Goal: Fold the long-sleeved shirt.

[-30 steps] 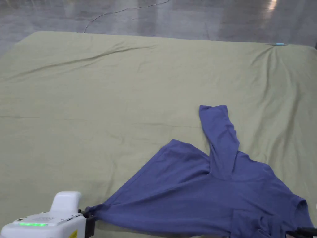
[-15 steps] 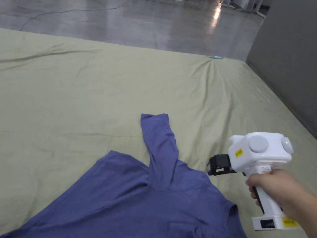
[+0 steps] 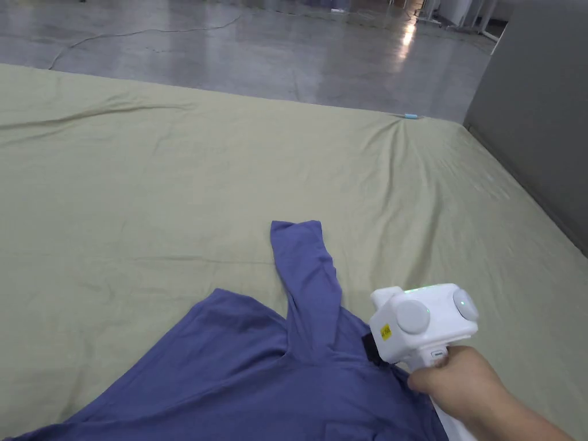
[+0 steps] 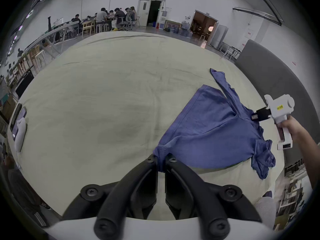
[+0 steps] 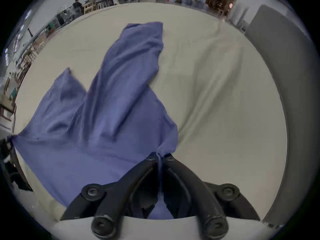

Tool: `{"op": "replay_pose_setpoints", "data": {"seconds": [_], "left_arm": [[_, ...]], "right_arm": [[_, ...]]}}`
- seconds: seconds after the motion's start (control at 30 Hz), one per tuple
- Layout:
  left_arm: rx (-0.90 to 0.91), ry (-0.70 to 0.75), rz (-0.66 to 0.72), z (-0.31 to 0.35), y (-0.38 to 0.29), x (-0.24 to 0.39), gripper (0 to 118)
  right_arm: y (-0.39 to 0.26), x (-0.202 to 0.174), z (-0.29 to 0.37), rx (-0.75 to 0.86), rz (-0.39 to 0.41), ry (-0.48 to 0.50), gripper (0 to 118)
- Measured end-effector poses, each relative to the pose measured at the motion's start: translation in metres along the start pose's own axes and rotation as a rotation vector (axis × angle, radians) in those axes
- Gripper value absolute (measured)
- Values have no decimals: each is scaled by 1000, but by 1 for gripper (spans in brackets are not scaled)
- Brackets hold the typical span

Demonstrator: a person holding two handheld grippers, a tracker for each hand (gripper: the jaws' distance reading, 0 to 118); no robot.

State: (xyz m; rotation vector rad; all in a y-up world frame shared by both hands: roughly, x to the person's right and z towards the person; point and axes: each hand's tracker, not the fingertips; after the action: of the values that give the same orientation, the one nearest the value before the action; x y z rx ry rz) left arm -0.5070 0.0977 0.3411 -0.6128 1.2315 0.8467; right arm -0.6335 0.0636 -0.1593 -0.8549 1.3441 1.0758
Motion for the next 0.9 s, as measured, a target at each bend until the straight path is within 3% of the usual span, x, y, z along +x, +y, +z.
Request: {"op": "replay_pose_setpoints", "data": {"seconds": [0.17,0.33,0.5,0.73,0.9], "left_arm": [[23,-13,33,10,4,2,0],[62,-31,41,27,15,10,0],[129,-76,99,47,44,19,0],[337,-209,145,104,162,56,0],[519,-235,104,159,277,84,0]], "right_arm": [[-24,12,83,162,-29,59,0],[-40,19,192,310,73,2,0],[-42,32,287,480,104,-103,0],[10,48,407,663,171,-265,0],[73,66,480,767,143,-307,0]]}}
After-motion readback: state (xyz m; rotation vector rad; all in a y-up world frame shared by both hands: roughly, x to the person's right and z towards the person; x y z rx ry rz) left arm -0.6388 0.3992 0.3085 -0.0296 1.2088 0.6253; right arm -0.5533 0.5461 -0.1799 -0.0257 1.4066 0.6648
